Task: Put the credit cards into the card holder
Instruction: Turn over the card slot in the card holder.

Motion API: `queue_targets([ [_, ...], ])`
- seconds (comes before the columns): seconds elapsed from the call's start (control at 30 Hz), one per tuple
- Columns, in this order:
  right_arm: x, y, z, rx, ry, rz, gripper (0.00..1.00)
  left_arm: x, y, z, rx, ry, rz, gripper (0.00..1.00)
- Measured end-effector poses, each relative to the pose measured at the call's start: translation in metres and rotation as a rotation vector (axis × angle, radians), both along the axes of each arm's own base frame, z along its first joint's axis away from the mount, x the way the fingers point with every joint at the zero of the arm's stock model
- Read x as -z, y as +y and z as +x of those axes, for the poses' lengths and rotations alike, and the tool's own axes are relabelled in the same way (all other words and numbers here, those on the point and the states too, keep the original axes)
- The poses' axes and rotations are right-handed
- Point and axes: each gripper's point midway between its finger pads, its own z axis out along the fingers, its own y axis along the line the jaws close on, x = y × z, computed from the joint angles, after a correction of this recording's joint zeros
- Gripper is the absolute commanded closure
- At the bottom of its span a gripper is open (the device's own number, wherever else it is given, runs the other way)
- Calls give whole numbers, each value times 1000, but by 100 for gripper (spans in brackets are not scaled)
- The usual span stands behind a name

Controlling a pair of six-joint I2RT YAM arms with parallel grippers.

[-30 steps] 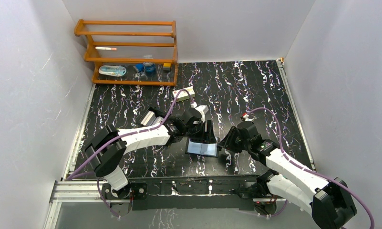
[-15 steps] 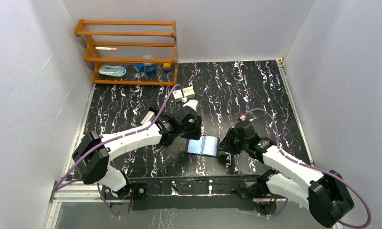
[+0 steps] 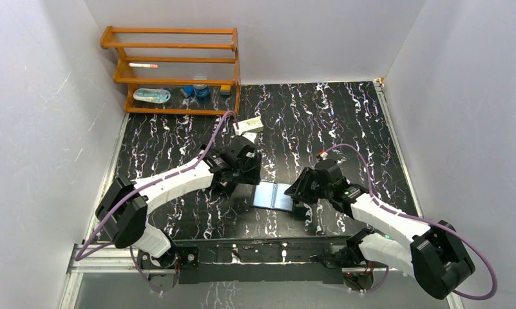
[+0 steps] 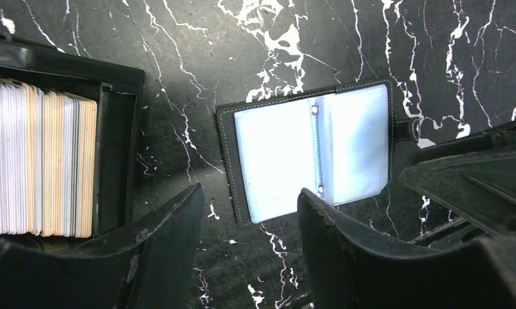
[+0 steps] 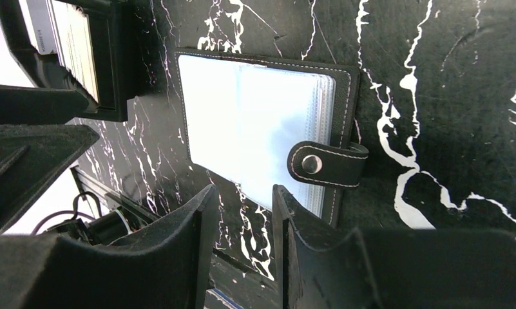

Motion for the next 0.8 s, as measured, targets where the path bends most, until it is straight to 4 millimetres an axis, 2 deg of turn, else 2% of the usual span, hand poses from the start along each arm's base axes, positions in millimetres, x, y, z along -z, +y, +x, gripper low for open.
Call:
queue_targets([
  [0.6,26,7,6,8,59,-29,54,14,-3,-14,60,71,-9,46],
  [0.8,28,10,6,4,57,-29,54,17,-3,-17,66,82,-11,46],
])
